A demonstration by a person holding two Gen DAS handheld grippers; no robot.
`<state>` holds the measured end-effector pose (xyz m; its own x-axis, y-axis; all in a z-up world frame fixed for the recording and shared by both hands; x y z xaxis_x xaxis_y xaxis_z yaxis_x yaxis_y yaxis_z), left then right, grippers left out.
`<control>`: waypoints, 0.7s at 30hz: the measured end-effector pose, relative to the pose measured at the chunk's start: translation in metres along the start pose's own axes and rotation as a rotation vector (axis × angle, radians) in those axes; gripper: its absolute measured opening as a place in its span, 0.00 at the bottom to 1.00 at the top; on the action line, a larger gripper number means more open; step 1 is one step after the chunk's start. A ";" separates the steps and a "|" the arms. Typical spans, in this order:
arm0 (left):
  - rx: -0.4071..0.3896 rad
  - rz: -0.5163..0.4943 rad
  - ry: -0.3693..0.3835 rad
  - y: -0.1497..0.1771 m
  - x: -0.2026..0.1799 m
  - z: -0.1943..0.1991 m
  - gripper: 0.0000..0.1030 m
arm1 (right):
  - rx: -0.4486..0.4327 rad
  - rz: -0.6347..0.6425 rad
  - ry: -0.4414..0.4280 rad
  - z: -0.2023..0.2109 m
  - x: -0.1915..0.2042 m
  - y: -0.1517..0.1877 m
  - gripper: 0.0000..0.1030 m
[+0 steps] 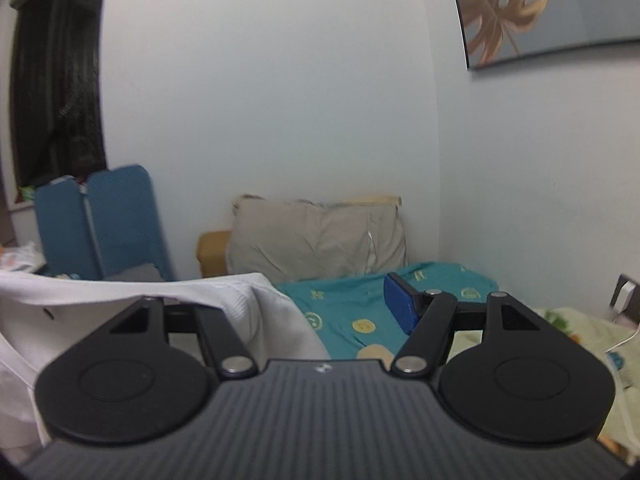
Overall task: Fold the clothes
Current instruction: 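Lower the shirt flat onto the bed with both grippers and release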
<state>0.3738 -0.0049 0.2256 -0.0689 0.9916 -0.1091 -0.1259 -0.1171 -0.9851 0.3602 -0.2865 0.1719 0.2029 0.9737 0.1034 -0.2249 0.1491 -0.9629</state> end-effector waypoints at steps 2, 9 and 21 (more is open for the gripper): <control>0.053 0.007 0.009 0.045 -0.004 -0.067 0.80 | 0.016 -0.012 0.019 -0.054 0.001 0.029 0.65; 0.258 -0.084 0.012 0.244 -0.023 -0.258 0.80 | 0.182 -0.006 0.059 -0.232 -0.015 0.162 0.65; 0.729 -0.224 0.063 0.425 -0.009 -0.431 0.81 | 0.559 0.093 -0.155 -0.370 0.021 0.310 0.69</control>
<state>0.7479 -0.0402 -0.2497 0.0888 0.9946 0.0538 -0.7527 0.1024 -0.6503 0.6472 -0.2832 -0.2167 0.0258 0.9946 0.1009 -0.7122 0.0891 -0.6963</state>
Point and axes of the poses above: each gripper's, at about its wrist camera, not at the fingertips, and z roughly against the way its jaws point, x to its left, y to its underside, the point moved 8 cm from there along -z, roughly the way its jaws point, and after that the axes turned 2 degrees about -x, right-handed, at the moved point
